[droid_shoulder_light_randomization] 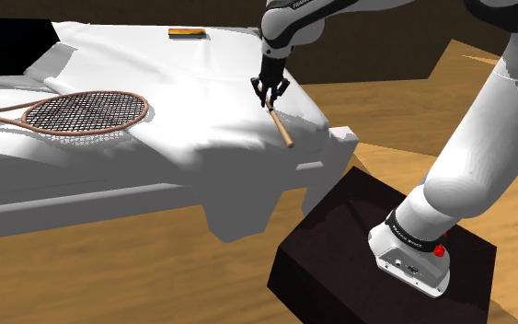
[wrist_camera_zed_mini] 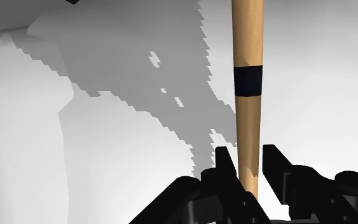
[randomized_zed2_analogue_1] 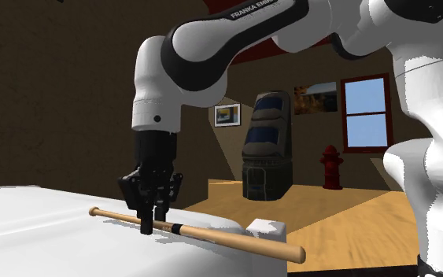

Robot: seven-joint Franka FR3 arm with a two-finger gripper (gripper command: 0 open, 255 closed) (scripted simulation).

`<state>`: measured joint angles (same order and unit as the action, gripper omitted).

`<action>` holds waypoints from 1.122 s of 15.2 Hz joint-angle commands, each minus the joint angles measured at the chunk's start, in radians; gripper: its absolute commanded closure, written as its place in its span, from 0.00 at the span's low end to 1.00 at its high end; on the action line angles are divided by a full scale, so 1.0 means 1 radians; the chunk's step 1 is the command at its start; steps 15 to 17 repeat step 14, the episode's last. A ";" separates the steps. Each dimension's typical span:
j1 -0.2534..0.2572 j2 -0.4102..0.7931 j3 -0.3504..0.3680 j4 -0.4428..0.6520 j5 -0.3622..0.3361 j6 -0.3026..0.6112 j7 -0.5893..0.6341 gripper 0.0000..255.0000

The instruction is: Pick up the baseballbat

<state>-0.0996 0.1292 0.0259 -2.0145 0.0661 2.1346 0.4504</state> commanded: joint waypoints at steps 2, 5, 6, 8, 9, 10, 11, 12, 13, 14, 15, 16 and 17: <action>0.000 -0.014 0.000 0.021 0.000 -0.035 0.001 1.00; 0.000 -0.028 0.000 0.044 -0.001 -0.073 0.003 1.00; -0.001 -0.033 0.000 0.052 -0.002 -0.086 0.004 1.00; -0.001 -0.041 -0.001 0.069 -0.002 -0.111 0.006 1.00; -0.001 -0.045 -0.001 0.077 -0.003 -0.124 0.006 1.00; -0.001 -0.049 -0.001 0.086 -0.003 -0.136 0.007 1.00; -0.001 -0.053 -0.001 0.096 -0.003 -0.149 0.008 1.00; -0.001 -0.056 -0.001 0.105 -0.003 -0.162 0.008 1.00; -0.001 -0.057 -0.001 0.106 -0.003 -0.164 0.008 1.00; -0.001 -0.056 -0.001 0.107 -0.003 -0.164 0.008 1.00; -0.001 -0.056 -0.001 0.107 -0.003 -0.164 0.008 1.00; -0.001 -0.056 -0.001 0.107 -0.003 -0.164 0.008 1.00; -0.001 -0.056 -0.001 0.107 -0.003 -0.164 0.008 1.00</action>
